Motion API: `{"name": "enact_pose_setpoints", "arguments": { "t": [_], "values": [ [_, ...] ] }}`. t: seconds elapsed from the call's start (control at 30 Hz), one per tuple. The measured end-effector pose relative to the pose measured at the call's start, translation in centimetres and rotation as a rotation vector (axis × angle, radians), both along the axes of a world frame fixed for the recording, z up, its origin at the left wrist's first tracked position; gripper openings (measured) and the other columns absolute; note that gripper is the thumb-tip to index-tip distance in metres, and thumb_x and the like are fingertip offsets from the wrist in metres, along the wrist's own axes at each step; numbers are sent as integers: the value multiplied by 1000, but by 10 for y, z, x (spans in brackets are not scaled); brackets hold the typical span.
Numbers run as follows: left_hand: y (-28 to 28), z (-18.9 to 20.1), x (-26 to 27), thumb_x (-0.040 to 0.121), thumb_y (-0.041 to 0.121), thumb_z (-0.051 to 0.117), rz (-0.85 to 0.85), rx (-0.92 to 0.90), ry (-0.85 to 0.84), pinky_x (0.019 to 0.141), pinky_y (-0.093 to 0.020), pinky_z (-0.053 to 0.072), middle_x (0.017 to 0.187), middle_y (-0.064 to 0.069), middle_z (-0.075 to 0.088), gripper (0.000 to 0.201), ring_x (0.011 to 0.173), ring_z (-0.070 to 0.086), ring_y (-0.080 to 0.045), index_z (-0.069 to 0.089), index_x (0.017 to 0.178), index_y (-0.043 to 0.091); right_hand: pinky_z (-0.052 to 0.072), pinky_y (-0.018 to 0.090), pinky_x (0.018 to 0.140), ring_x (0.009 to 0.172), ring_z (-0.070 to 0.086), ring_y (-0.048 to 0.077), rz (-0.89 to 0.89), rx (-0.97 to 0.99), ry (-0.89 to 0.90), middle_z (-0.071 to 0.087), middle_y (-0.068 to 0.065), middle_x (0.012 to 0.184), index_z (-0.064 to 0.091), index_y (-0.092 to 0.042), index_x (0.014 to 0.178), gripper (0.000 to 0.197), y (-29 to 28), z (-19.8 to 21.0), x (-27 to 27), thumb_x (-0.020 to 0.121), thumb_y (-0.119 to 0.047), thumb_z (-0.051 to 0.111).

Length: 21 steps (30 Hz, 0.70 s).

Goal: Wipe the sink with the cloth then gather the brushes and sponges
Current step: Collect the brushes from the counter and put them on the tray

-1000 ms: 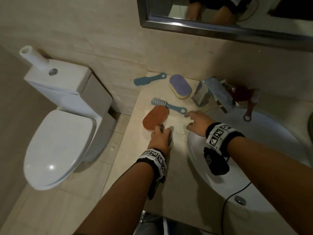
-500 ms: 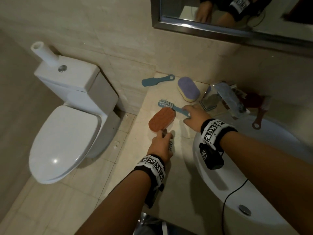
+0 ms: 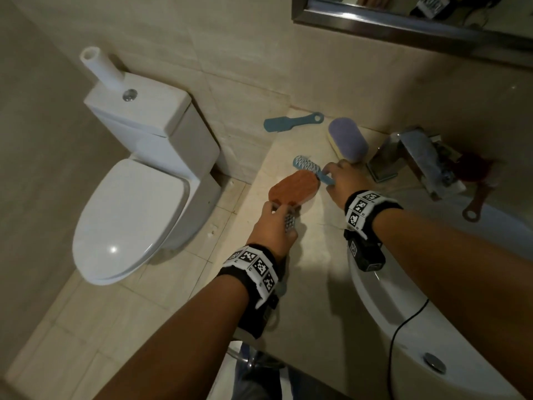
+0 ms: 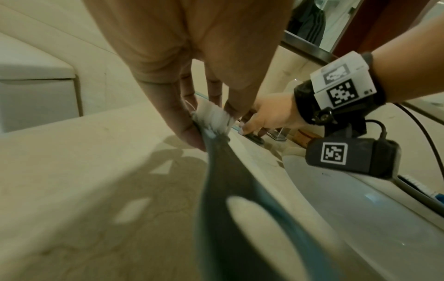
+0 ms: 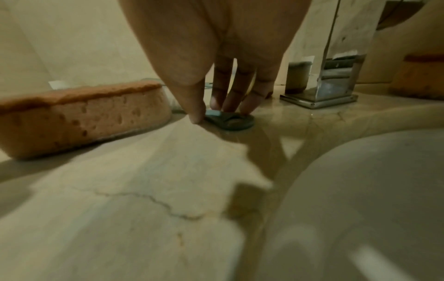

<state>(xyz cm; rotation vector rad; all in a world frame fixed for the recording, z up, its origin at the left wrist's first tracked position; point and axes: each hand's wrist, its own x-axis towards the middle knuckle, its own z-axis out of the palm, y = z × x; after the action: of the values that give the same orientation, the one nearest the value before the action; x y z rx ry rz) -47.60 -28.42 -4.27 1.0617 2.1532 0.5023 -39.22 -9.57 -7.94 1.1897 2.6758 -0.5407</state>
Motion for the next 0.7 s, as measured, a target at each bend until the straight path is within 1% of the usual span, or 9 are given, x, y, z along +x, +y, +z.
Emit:
{"name": "enact_pose_setpoints", "arguments": {
  "t": [0.07,0.13,0.23,0.3,0.4,0.47,0.53,0.57,0.7],
  "values": [
    [-2,1,-4,84,16,63,22,-12,-9,87,-23,38,130,-7,39,40,108,51,-27,53,122,18,45,39,84,107,52,37,-33,-20,42,53,18,118,51,-11,119,35,-2,-2,-1,85,-4,58],
    [-5,2,-8,82,14,64,39,-27,-14,83,-22,37,125,-8,42,41,105,51,-26,52,121,17,46,38,83,107,53,37,-94,-54,59,56,19,117,51,-9,118,34,-2,-2,-1,85,-5,59],
    [-8,7,-13,78,12,68,59,-29,-25,79,-21,36,122,-7,43,45,95,45,-17,51,120,17,45,38,85,109,52,37,-164,-105,35,54,21,120,50,-6,119,35,-3,-2,-1,86,-9,61],
    [-10,11,-14,77,12,71,59,-37,-27,80,-20,36,122,-6,43,51,95,42,-14,49,122,17,44,37,87,109,51,38,-174,-119,-21,51,22,122,52,-4,118,33,-6,1,1,87,-12,60],
    [-12,16,-11,72,11,77,49,-48,-57,88,-26,45,124,-6,47,60,104,53,-18,46,124,17,46,36,85,104,55,38,-181,-131,-55,53,23,118,56,-1,111,25,-12,7,6,89,-13,58],
    [-13,21,-11,71,10,79,45,-45,-80,88,-29,48,122,-8,55,59,105,58,-24,48,121,15,44,33,77,98,58,36,-194,-146,-14,59,22,110,58,-3,101,14,-18,13,14,89,-11,57],
    [-14,27,-11,74,11,76,57,-21,-93,81,-25,44,116,-8,62,54,102,60,-23,49,121,14,41,29,71,93,59,33,-228,-166,18,62,20,103,56,-8,93,6,-21,22,21,88,-10,56],
    [-15,33,-11,76,12,75,61,5,-92,79,-24,43,115,-8,64,52,101,61,-23,50,121,14,40,28,71,93,58,32,-238,-176,26,63,19,103,57,-9,94,6,-22,29,25,88,-10,56],
    [-12,55,-13,82,16,70,54,81,-92,76,-18,36,110,-6,62,47,99,58,-22,49,124,13,48,36,79,99,60,34,-314,-243,55,62,20,110,52,-10,99,13,-23,58,28,87,-7,56]
  ]
}}
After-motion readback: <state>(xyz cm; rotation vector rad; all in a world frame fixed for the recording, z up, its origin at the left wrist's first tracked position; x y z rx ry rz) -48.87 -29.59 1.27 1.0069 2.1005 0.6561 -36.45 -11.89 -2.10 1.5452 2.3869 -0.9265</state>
